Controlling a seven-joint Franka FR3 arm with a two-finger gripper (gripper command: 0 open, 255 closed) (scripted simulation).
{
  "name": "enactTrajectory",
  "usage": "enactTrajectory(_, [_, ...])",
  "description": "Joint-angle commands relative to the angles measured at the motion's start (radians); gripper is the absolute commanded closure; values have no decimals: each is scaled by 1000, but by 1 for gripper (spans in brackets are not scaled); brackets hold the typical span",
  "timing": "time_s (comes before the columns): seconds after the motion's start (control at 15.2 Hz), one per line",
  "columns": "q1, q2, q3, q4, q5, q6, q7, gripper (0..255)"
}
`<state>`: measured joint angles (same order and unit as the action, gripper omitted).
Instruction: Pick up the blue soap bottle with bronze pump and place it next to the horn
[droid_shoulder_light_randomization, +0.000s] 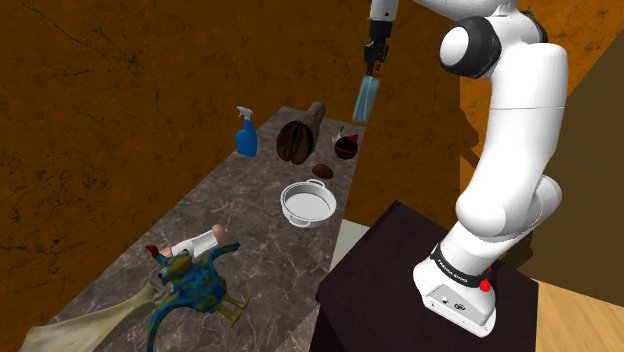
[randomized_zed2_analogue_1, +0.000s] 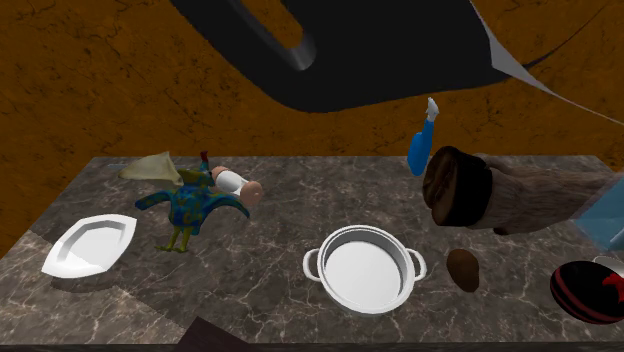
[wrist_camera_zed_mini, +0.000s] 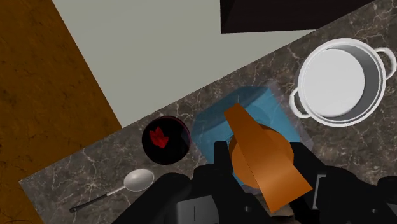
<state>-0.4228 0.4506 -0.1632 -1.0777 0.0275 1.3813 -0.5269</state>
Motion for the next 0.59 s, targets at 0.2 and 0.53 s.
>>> enactTrajectory(0.2, [6,-27,0,-111,-4,84,2,255])
enactTrajectory(0.53, [10,-43,1,-203,-6,160,4,255])
